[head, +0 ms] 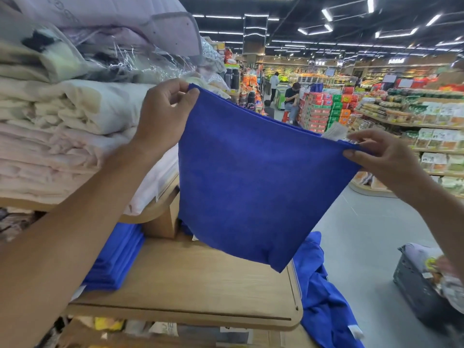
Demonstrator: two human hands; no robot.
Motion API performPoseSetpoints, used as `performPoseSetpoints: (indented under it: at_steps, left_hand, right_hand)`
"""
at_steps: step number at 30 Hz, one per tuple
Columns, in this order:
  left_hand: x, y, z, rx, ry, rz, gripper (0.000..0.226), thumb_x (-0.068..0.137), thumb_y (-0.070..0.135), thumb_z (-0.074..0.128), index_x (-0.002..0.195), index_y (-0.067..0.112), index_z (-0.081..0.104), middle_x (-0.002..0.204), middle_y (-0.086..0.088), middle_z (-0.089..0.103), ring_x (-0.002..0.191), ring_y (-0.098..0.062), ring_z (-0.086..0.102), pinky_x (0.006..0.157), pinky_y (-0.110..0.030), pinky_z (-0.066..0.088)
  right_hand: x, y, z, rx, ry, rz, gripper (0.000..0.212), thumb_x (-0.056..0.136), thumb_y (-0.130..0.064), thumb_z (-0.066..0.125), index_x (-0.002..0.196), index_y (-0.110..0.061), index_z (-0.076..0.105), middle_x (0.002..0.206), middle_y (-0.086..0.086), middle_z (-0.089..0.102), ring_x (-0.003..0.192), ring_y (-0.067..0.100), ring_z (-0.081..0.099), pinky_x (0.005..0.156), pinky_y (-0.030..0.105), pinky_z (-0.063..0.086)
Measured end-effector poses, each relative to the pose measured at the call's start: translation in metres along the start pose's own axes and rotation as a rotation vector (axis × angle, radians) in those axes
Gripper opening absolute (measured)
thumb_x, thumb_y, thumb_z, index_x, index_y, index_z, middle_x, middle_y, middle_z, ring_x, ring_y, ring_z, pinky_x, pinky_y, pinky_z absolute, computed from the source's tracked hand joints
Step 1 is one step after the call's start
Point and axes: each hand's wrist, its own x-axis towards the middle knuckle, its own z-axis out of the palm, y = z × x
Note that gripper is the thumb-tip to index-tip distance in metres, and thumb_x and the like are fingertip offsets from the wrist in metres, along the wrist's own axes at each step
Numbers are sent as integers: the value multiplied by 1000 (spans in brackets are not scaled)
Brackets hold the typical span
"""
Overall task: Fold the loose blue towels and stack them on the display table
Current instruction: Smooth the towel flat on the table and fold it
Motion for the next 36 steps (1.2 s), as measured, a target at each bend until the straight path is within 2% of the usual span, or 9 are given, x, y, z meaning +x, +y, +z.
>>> performPoseSetpoints:
  at_steps: [2,7,12,19,22,25,26,31,36]
  left_hand:
    - [-18,9,-7,-9,47,55,12,97,32,59,90,27,68,78,6,67,69,1,56,67,-22,45]
    - [-78,26,-28,-68,154,130,18,101,25,59,88,38,62,73,31,65,70,11,57,64,-7,40]
    - [-132,-5,-45,-88,168,32,13,102,31,58,93,38,65,80,25,69,75,5,59,65,-17,45]
    - [-212,-76,-43,-103,-65,-210,14,97,38,60,94,46,70,80,21,68,73,6,59,64,-14,45]
    - [-245,-123,-42,-47,-96,-422,10,93,39,62,90,43,70,75,14,66,72,-5,58,63,-33,50]
    - [-264,-167,-39,18,-154,-574,11,97,29,63,91,25,70,77,0,67,74,-17,59,68,-56,57]
    - [-266,-180,-37,37,-159,-603,11,99,27,63,91,22,69,77,0,67,73,-16,59,69,-56,58]
    - [-240,-220,-20,217,-137,-569,15,94,38,64,83,27,65,70,19,67,66,13,57,63,-13,42]
    - [-180,-262,12,189,-62,-688,12,96,34,65,96,22,70,90,2,70,63,-3,57,52,-19,51]
  right_hand:
    - [-8,-3,-3,105,2,1,29,79,-38,81,107,-39,75,94,-8,80,85,6,75,67,17,59]
    - [-37,1,-7,275,-48,80,41,61,-65,88,80,-32,73,77,-13,74,74,6,72,66,18,59]
    - [-59,26,2,200,-140,200,50,55,-75,86,74,-31,70,66,-12,67,59,8,63,50,17,52]
    - [-107,94,71,150,-263,402,35,71,-45,85,92,-20,75,76,4,61,64,16,49,50,16,43]
    - [-125,122,103,109,-344,512,6,86,-24,77,91,-20,77,67,0,55,52,12,42,46,17,38]
    - [-136,147,130,55,-390,601,7,97,-10,68,99,-11,74,60,-3,56,46,12,46,45,18,43]
    - [-136,151,139,55,-390,633,7,98,-10,67,101,-7,72,62,-2,58,46,13,50,47,18,46]
    - [-105,163,168,79,-273,681,8,98,-13,67,101,-5,68,69,3,58,48,11,63,52,18,55]
    - [-50,170,190,111,-168,682,5,100,-12,64,96,-9,64,75,8,60,47,8,67,49,18,55]
